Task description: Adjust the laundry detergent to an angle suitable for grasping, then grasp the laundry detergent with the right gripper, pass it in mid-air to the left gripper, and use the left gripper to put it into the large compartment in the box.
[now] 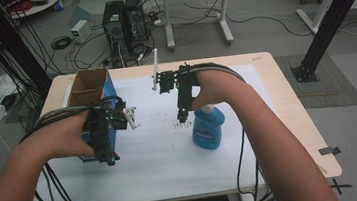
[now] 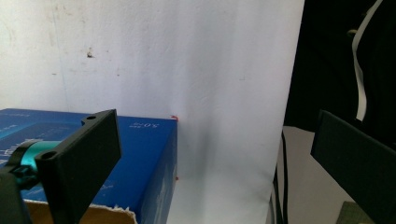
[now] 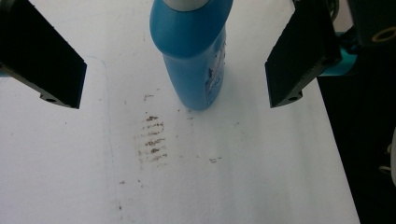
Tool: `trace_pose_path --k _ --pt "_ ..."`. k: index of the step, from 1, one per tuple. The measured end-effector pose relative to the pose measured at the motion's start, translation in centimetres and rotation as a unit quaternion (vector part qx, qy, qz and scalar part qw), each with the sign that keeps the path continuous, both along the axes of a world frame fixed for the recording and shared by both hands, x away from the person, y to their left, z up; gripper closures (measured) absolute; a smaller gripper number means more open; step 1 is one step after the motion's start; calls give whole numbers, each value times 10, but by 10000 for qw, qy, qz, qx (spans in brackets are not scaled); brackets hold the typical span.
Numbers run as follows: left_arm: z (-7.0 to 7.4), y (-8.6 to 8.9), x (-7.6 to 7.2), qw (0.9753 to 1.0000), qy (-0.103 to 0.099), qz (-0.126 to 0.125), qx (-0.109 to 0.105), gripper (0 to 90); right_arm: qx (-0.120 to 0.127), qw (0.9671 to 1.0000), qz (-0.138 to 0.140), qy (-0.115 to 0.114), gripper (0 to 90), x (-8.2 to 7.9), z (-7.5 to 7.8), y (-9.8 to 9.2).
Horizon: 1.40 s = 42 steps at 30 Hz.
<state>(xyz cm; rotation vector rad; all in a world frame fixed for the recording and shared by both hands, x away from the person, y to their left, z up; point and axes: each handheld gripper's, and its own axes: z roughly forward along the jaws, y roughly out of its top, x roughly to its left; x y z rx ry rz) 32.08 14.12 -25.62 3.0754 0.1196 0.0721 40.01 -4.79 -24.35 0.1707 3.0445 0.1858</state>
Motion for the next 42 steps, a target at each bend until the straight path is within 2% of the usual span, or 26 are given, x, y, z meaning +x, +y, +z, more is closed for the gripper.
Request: trace_pose_path --k 7,11,16,19,25,29,35,36,39,40,42 --pt "-2 -2 2 10000 -19 11 18 17 4 10000 2 41 43 1 -6 -5" --pt "-2 -4 1 10000 7 -8 -9 17 35 10000 -22 31 43 0 -5 -6" --pt "-2 -4 2 10000 -85 0 -37 17 56 10000 -20 33 43 2 -4 -8" --pt "-2 -2 2 10000 -57 -4 6 17 51 10000 -19 58 43 2 -5 -6" --pt "-4 1 1 10000 -59 44 -10 17 22 10000 -11 38 43 3 -7 -4" --pt "-7 0 0 9999 -33 48 -98 17 10 10000 -13 17 43 3 -7 -3" --pt "-10 0 1 9999 -76 1 -84 17 25 10000 -72 -27 43 3 -7 -3" --pt "-10 0 0 9999 -96 13 -126 17 230 9997 -109 12 43 3 -6 -4" --pt "-10 1 -1 9998 -137 -12 -131 17 352 9993 -155 8 43 4 -5 -5" --pt "-11 1 -2 9998 -137 -12 -152 17 564 9981 -241 -2 43 5 -4 -5" --pt "-12 1 -2 9998 -140 -40 -124 17 795 9962 -351 -29 43 6 -2 -7"
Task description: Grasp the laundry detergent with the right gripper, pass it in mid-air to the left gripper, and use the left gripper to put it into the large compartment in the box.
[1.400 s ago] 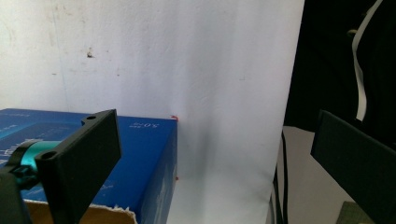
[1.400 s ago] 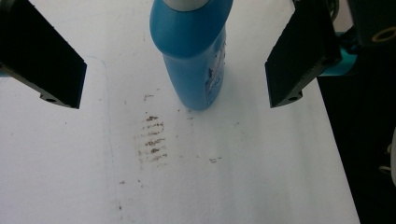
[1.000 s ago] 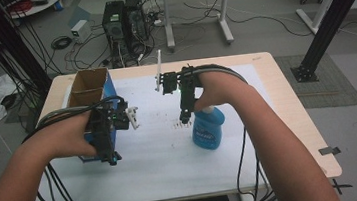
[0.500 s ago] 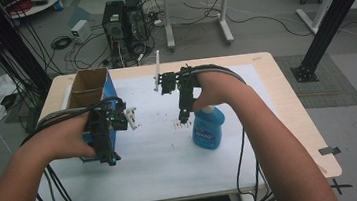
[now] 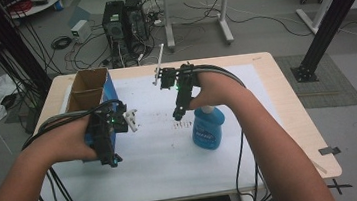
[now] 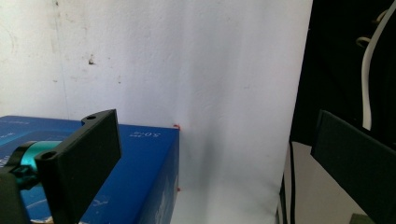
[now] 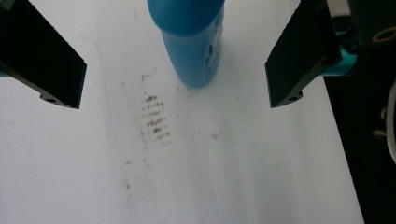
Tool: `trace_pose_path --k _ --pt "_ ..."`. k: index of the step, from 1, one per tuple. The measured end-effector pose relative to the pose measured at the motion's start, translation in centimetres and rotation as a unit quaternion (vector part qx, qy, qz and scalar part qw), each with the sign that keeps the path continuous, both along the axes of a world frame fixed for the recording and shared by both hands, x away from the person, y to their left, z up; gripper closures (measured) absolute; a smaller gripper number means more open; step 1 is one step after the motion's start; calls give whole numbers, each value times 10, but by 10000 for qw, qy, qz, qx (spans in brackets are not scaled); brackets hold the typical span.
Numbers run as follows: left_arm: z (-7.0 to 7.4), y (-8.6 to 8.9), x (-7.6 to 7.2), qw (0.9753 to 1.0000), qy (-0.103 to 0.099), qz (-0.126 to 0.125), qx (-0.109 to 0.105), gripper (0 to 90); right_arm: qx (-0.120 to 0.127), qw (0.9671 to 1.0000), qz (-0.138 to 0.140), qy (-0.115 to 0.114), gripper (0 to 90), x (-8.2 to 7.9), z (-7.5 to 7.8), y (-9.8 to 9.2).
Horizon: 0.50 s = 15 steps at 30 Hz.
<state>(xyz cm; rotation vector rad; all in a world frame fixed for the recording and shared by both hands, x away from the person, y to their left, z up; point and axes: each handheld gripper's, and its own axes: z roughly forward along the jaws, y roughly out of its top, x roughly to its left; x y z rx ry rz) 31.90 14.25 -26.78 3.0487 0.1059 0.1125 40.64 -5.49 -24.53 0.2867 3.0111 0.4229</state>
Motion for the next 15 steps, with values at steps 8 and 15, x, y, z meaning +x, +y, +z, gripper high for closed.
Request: trace_pose_path --k 8,15 --pt "-2 -2 0 10000 -4 -3 -17 17 1025 9941 -358 -82 43 11 6 -14" --pt "-2 -2 0 10000 -21 -32 -17 17 1355 9888 -612 -157 43 16 5 -21"
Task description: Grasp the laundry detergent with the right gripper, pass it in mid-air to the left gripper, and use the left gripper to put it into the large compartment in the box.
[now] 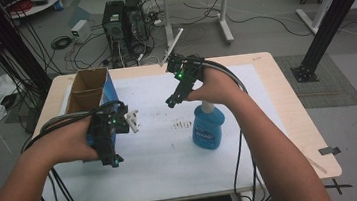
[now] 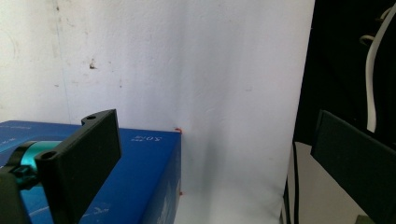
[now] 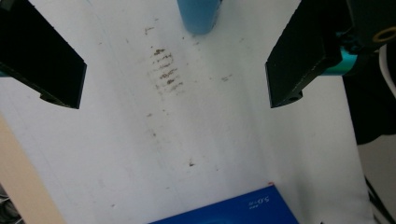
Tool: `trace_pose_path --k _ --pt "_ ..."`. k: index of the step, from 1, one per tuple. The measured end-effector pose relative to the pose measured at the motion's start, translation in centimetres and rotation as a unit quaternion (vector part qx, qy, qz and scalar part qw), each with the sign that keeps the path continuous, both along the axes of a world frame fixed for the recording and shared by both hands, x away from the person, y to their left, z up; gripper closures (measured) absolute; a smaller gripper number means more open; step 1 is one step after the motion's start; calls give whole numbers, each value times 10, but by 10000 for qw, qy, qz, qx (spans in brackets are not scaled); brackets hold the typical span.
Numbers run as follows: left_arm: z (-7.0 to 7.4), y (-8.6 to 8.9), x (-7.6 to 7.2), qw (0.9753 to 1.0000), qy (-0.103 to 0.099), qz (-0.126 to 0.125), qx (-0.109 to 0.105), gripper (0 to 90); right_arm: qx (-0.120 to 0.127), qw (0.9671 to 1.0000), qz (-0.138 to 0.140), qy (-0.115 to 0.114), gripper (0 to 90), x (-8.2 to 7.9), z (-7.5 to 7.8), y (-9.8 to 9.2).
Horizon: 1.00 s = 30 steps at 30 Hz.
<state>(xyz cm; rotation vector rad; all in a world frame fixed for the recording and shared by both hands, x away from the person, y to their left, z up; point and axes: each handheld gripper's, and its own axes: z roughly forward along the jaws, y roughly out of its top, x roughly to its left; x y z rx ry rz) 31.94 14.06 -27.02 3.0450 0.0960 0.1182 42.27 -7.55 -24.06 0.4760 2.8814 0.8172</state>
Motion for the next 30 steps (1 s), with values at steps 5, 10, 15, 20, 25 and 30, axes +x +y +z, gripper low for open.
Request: trace_pose_path --k 5,10,15,20,25,30 --pt "-2 1 0 10000 -4 -6 4 17 563 9980 -299 -22 42 6 0 -6" --pt "-3 2 0 10000 2 4 3 17 908 9940 -604 -86 42 10 1 -14" --pt "-4 3 0 10000 8 -11 22 17 1185 9891 -869 -111 41 13 2 -22" --pt "-4 2 0 10000 4 -7 11 17 1282 9840 -1232 -108 41 16 -1 -37" --pt "-5 -1 -1 10000 -8 -28 2 17 1306 9813 -1414 -73 41 17 -2 -45" --pt "-4 -3 -2 10000 -26 -31 -8 17 1310 9773 -1667 18 41 17 -4 -55"
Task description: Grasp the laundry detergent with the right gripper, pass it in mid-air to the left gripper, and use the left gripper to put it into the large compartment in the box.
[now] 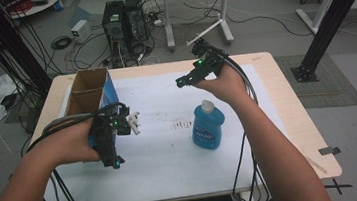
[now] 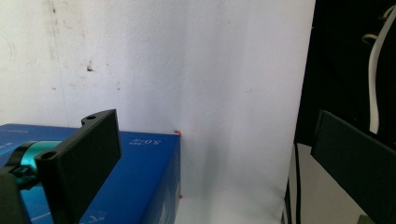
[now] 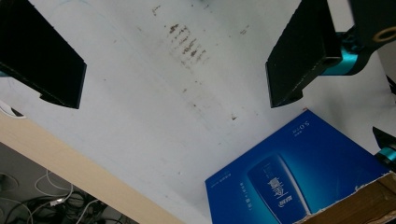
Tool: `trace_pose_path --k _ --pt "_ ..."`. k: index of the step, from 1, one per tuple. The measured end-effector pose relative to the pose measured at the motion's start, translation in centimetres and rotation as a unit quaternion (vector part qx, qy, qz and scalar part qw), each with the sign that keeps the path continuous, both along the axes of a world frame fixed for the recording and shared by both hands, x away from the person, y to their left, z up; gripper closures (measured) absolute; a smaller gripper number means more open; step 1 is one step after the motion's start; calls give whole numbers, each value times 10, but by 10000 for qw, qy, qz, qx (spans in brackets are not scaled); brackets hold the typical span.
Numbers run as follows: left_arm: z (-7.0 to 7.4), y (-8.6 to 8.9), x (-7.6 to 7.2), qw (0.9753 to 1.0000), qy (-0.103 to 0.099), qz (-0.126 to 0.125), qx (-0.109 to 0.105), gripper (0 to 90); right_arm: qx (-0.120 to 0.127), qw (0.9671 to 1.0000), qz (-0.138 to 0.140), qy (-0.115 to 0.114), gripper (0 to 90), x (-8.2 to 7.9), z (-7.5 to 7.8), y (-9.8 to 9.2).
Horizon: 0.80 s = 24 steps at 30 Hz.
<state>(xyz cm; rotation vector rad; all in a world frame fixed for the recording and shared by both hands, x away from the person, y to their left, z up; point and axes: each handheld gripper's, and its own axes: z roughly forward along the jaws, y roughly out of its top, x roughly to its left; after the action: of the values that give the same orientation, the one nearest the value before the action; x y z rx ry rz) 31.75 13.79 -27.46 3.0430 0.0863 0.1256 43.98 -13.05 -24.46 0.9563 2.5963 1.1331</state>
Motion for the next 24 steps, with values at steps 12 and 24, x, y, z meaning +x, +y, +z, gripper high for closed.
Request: trace_pose_path --k 12,24 --pt "2 -4 -3 10000 -18 -48 18 17 272 9978 -585 181 41 1 -3 -19" --pt "0 -6 -3 10000 -24 -41 -6 17 248 9955 -895 164 41 -5 -4 -44"
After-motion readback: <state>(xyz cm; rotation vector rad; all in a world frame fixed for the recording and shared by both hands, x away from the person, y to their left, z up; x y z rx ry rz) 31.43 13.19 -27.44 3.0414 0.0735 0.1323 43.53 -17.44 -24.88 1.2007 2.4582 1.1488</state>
